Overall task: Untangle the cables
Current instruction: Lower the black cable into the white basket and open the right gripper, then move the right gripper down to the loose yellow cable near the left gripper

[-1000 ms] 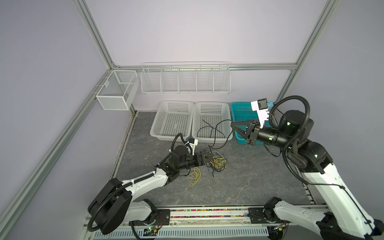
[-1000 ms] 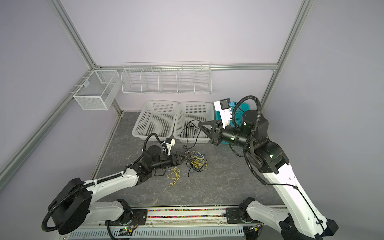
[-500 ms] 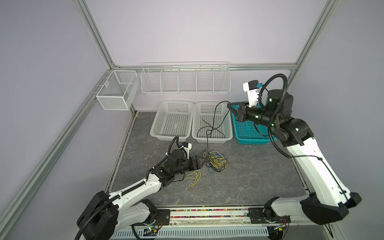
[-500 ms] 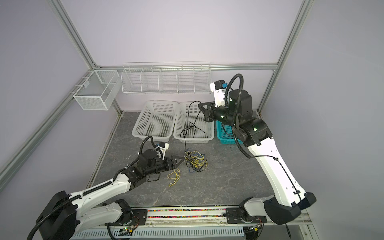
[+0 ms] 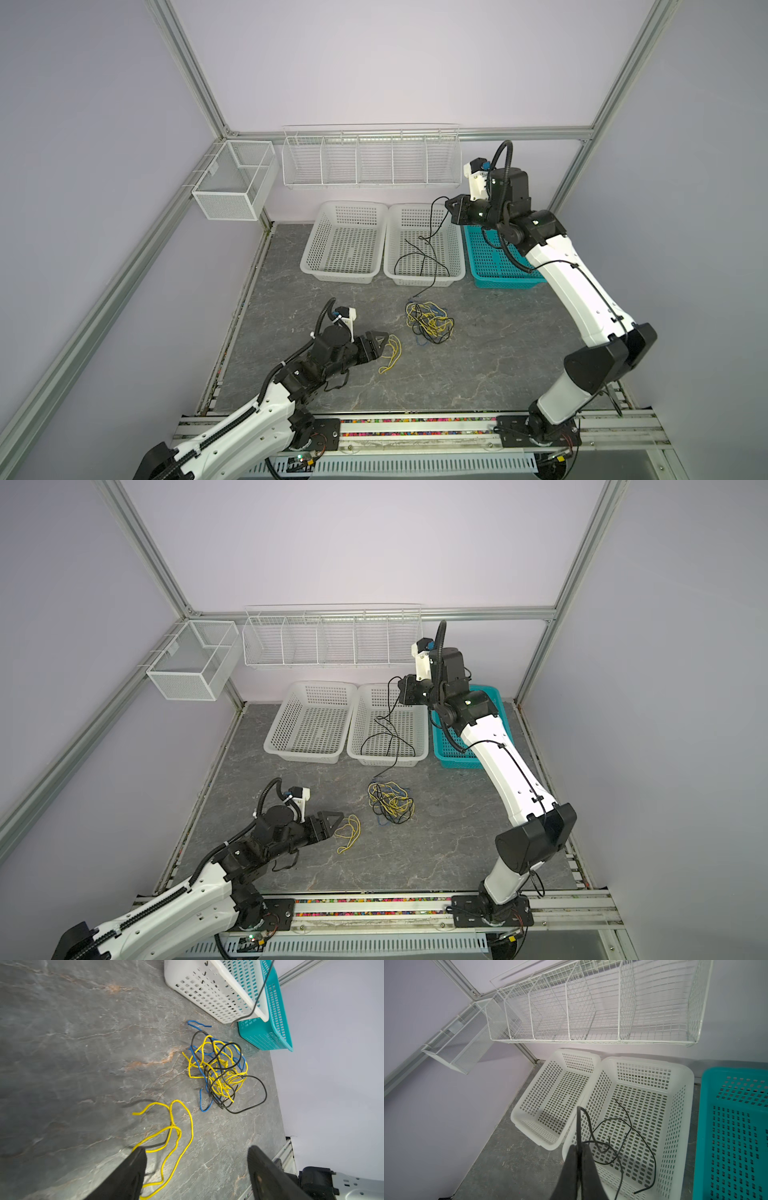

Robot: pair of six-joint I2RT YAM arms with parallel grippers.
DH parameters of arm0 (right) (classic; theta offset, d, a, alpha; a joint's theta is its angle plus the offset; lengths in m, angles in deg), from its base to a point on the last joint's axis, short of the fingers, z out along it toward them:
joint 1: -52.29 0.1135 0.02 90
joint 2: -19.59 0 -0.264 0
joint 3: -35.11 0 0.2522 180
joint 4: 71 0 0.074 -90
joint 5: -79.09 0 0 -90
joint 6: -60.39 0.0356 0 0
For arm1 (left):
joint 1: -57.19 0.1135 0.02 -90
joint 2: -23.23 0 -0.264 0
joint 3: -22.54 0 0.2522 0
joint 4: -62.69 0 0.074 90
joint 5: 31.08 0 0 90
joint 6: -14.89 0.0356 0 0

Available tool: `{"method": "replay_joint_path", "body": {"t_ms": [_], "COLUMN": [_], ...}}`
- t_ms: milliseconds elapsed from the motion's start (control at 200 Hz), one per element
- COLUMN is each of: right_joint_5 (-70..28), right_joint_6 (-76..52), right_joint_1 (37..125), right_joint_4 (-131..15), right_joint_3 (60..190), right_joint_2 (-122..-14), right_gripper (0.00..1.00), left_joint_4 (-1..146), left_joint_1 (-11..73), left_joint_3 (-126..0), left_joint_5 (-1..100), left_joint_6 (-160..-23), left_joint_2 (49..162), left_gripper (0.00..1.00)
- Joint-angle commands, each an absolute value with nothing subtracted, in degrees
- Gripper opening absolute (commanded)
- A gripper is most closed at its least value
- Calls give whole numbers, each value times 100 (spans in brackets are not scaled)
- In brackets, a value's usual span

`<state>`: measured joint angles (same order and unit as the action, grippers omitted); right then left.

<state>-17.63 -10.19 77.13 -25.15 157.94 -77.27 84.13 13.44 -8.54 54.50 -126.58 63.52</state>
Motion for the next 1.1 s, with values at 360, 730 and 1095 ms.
{"method": "replay_joint_path", "body": {"t_ms": [360, 730, 1095], "right_joint_5": [-868, -578, -682], "right_joint_6": [-1296, -1502, -1014], "right_joint_1": [7681, 7963, 8661], "right_joint_4": [-2649, -2053, -2373], "right_joint_3": [16960, 16954, 14691], "right_joint_2": [-8728, -9583, -7953], "right_gripper": [6, 25, 65], "left_joint_4": [8988, 8827, 8968], "left_joint_1": [1377, 1377, 1377], "left_joint_3": [-682, -496, -602], "left_joint_5": [5813, 5737, 5909], "left_joint_6": [-12719, -12772, -12615], "left_joint_2": [6037, 6022, 6068], "left_gripper": [82, 82, 82]}}
